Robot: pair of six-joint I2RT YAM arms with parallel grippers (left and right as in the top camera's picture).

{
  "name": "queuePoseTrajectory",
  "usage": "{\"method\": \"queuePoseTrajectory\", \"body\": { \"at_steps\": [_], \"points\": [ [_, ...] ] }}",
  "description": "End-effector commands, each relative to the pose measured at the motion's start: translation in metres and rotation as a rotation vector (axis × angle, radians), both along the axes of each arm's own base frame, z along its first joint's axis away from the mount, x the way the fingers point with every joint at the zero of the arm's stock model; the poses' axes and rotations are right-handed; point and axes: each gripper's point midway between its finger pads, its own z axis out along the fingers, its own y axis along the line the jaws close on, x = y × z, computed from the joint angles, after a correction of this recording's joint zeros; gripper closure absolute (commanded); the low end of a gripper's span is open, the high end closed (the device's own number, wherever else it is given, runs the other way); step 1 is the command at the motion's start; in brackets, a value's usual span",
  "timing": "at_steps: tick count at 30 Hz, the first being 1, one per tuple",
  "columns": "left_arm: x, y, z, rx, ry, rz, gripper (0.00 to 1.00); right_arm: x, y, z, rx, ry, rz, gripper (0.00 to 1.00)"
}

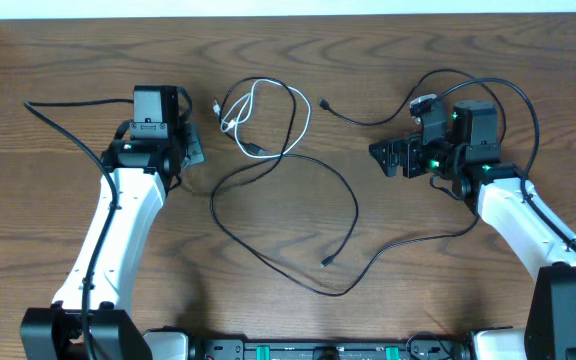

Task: Untangle cables

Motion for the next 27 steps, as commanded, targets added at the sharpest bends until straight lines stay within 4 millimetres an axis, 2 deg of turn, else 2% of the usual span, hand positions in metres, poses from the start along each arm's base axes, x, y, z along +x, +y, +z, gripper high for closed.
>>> {"method": "queuePoseTrajectory", "body": {
  "at_steps": [1,2,3,8,11,14,21,22,27],
  "points": [
    [-0.002,0.019,-0.004,0.096,0.032,0.049,0.73,-0.001,0.005,0.006,-0.002,-0.020,0.020,0.01],
    [-0.003,0.019,-0.006,0.097,0.042,0.048,0.68,-0.001,0.005,0.006,0.000,-0.019,0.019,0.01],
    [-0.003,0.019,-0.012,0.097,0.059,0.047,0.59,-0.001,0.005,0.006,0.012,-0.006,0.004,0.01],
    [-0.003,0.019,-0.028,0.100,0.104,0.045,0.33,-0.003,0.005,0.004,0.076,0.069,-0.072,0.01],
    [-0.003,0.019,-0.040,0.102,0.140,0.043,0.29,-0.004,0.007,0.004,0.119,0.116,-0.115,0.01],
    [-0.006,0.019,-0.048,0.103,0.171,0.042,0.18,-0.007,0.013,0.004,0.137,0.138,-0.120,0.01],
    [-0.007,0.019,-0.058,0.105,0.201,0.040,0.14,-0.013,0.033,0.004,0.125,0.134,-0.073,0.01],
    [-0.007,0.017,-0.059,0.095,0.201,0.035,0.04,-0.014,0.035,0.003,0.114,0.131,-0.073,0.01],
    [-0.010,0.000,-0.063,0.002,0.218,-0.008,0.04,-0.015,0.038,0.002,0.103,0.128,-0.071,0.01]
  ]
}}
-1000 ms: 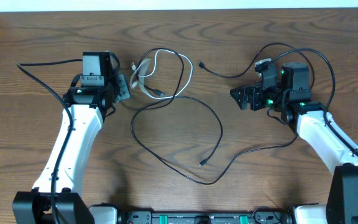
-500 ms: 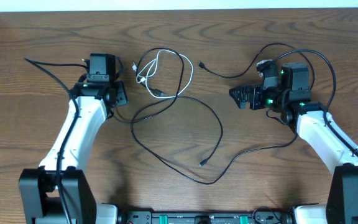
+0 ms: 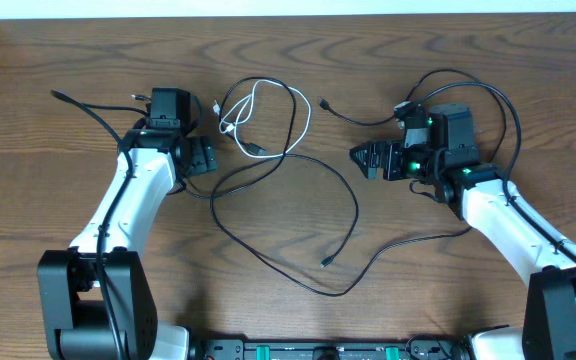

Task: Untangle cables
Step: 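Move both grippers back toward the white cable loop at center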

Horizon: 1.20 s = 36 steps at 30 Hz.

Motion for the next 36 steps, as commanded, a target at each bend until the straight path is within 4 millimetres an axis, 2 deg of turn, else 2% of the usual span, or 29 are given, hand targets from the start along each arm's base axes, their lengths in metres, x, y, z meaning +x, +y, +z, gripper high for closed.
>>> {"method": "queuePoseTrajectory", "body": {
  "at_steps": [1,12,19,20,21,22,23,24,27,29,33,34,35,36],
  "points": [
    [-0.001,-0.016,-0.005,-0.093,0.021,-0.031,0.04,0.000,0.001,0.004,-0.004,-0.008,-0.013,0.01],
    [-0.013,-0.016,-0.032,-0.097,0.071,-0.031,0.03,0.000,0.001,0.004,-0.001,-0.004,-0.018,0.01],
    [-0.013,-0.016,-0.049,-0.097,0.105,-0.029,0.05,0.002,-0.001,0.003,-0.011,-0.006,-0.028,0.01],
    [-0.013,-0.016,-0.051,-0.097,0.111,-0.029,0.12,0.002,-0.001,0.003,-0.012,-0.007,-0.029,0.01],
    [-0.014,-0.016,-0.052,-0.097,0.115,-0.028,0.28,0.002,-0.001,0.003,-0.012,-0.007,-0.029,0.01],
    [-0.013,-0.016,-0.052,-0.097,0.115,-0.029,0.51,0.002,-0.001,0.003,-0.012,-0.007,-0.029,0.01],
    [-0.013,-0.016,-0.052,-0.097,0.113,-0.029,0.67,0.002,-0.001,0.003,-0.012,-0.007,-0.029,0.01],
    [-0.012,-0.017,-0.051,-0.099,0.108,-0.029,0.92,0.002,-0.001,0.003,-0.012,-0.007,-0.029,0.01],
    [-0.008,-0.029,-0.047,-0.164,0.086,-0.051,0.92,0.002,-0.001,0.003,-0.012,-0.007,-0.029,0.02],
    [-0.004,-0.039,-0.041,-0.224,0.066,-0.072,0.92,0.002,-0.001,0.003,-0.010,-0.006,-0.028,0.08],
    [0.011,-0.089,0.001,-0.496,-0.047,-0.189,0.93,0.003,0.007,0.013,0.084,0.023,-0.056,0.10],
    [0.014,-0.103,0.017,-0.573,-0.090,-0.234,0.93,0.004,0.014,0.020,0.134,0.023,-0.045,0.11],
    [0.020,-0.126,0.051,-0.699,-0.185,-0.330,0.92,0.005,0.022,0.031,0.211,0.029,-0.039,0.14],
    [0.022,-0.135,0.067,-0.743,-0.230,-0.373,0.93,0.006,0.025,0.036,0.243,0.034,-0.042,0.14]
  ]
}}
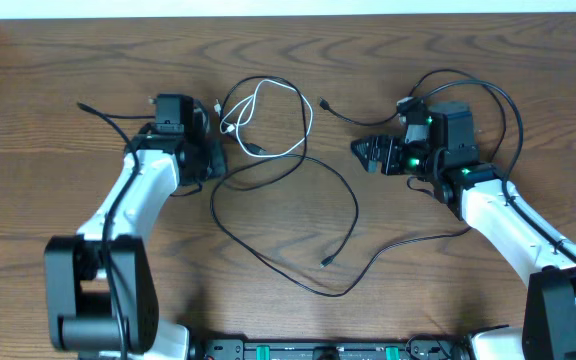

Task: Untangle cables
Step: 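Move both grippers back toward the white cable loop at center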

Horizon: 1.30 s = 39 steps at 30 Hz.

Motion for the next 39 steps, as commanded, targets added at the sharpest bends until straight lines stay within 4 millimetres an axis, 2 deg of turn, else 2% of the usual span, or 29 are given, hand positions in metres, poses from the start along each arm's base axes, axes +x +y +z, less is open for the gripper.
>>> {"method": "queuePoseTrajectory", "body": {
  "at_steps": [1,3,6,10,14,23,25,28,34,36,39],
  "points": [
    [0.013,-0.062,0.097,-0.359,-0.257,-0.208,0.93,-0.003,0.020,0.026,0.188,0.049,0.003,0.11],
    [0.016,-0.069,0.125,-0.394,-0.356,-0.250,0.93,-0.001,0.022,0.030,0.232,0.071,-0.022,0.01],
    [0.017,-0.069,0.157,-0.415,-0.442,-0.231,0.92,-0.001,0.023,0.032,0.273,0.109,-0.052,0.01],
    [0.014,-0.068,0.178,-0.407,-0.510,-0.237,0.93,-0.002,0.025,0.033,0.329,0.177,-0.090,0.01],
    [0.014,-0.067,0.180,-0.401,-0.516,-0.233,0.92,-0.007,0.034,0.039,0.336,0.152,-0.028,0.01],
    [0.019,-0.064,0.182,-0.382,-0.536,-0.220,0.92,-0.028,0.073,0.046,0.313,0.089,0.132,0.04],
    [0.020,-0.063,0.181,-0.376,-0.536,-0.212,0.93,-0.037,0.086,0.046,0.249,-0.009,0.239,0.04],
    [0.020,-0.063,0.181,-0.385,-0.529,-0.201,0.92,-0.047,0.103,0.041,0.097,-0.207,0.394,0.09],
    [0.019,-0.063,0.181,-0.398,-0.517,-0.186,0.92,-0.031,0.108,0.026,-0.288,-0.475,0.387,0.07],
    [0.019,-0.063,0.181,-0.404,-0.513,-0.179,0.93,-0.033,0.115,0.027,-0.348,-0.550,0.441,0.07],
    [0.019,-0.063,0.181,-0.411,-0.507,-0.170,0.92,-0.035,0.128,0.030,-0.350,-0.610,0.477,0.06]
  ]
}}
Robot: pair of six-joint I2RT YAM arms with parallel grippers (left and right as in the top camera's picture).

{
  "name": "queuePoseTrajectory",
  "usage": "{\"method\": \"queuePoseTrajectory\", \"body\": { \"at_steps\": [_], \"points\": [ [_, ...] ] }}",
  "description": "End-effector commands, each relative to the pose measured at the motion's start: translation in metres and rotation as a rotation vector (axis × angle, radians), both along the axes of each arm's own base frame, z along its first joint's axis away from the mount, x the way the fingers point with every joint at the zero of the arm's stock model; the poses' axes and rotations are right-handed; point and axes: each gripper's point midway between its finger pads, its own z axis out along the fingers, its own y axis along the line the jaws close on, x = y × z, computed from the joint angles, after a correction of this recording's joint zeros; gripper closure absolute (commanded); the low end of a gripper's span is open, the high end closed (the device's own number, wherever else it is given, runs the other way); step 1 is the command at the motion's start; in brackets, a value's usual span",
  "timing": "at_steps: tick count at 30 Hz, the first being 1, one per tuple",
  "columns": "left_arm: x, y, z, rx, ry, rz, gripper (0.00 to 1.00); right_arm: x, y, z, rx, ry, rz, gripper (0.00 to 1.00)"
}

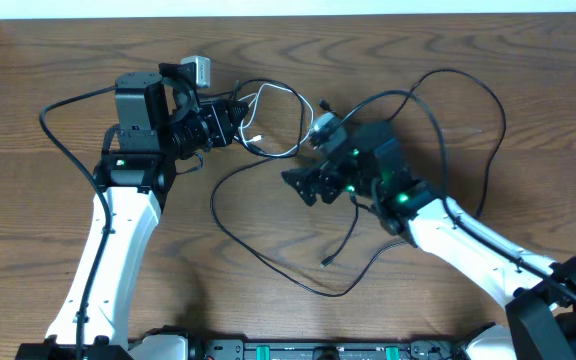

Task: Untangle cables

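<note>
A white cable point(302, 122) lies coiled at the top middle of the table. A long black cable point(230, 236) loops below it and runs under its lower edge; one free end point(326, 261) lies near the middle. My left gripper point(232, 120) points right and covers the left side of the white coil; its jaws are not readable from above. My right gripper point(300, 187) points left with its fingers apart, over the black cable just below the white coil. It holds nothing that I can see.
Another black plug end point(322, 103) lies right of the white coil. The right arm's own black wiring point(468, 100) arcs widely over the upper right of the wooden table point(528, 200). The left arm's lead point(63, 100) curves at the upper left.
My left gripper went from the table left of the black loop up to the white coil's left side. My right gripper moved from the right to the middle, below the white coil.
Both grippers started apart from the cables, left at the far left and right at the far right. Over the two later moments each came closer to the tangle. Now both are at the white coil, and the cables lie almost as before.
</note>
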Motion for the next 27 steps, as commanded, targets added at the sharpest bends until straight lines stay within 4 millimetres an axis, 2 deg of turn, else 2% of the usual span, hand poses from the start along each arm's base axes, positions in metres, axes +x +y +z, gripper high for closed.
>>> {"method": "queuePoseTrajectory", "body": {
  "at_steps": [1,6,11,15,18,19,20,21,27],
  "points": [
    [0.003,0.000,0.011,-0.014,-0.016,0.009,0.92,0.011,0.002,-0.002,-0.112,-0.168,0.020,0.06],
    [0.003,0.000,0.011,-0.016,-0.014,0.011,0.92,0.026,0.013,-0.016,-0.083,-0.207,0.016,0.07],
    [0.002,0.000,0.009,-0.015,-0.004,0.011,0.92,0.034,0.035,-0.032,-0.010,-0.255,0.062,0.11],
    [0.002,0.000,0.009,-0.015,-0.004,0.011,0.92,0.033,0.045,-0.037,0.012,-0.277,0.081,0.30],
    [0.002,0.000,0.009,-0.016,-0.004,0.011,0.92,0.034,0.045,-0.041,0.011,-0.276,0.081,0.51],
    [0.001,0.000,0.009,-0.016,-0.003,0.011,0.92,0.034,0.045,-0.042,0.010,-0.276,0.080,0.64],
    [0.001,0.000,0.009,-0.016,-0.003,0.011,0.92,0.034,0.045,-0.042,0.010,-0.275,0.080,0.86],
    [0.001,0.000,0.009,-0.015,-0.003,0.011,0.93,0.034,0.045,-0.042,0.009,-0.274,0.080,0.99],
    [0.001,0.000,0.008,-0.015,0.004,0.011,0.92,0.041,0.040,-0.030,0.033,-0.297,0.055,0.99]
  ]
}}
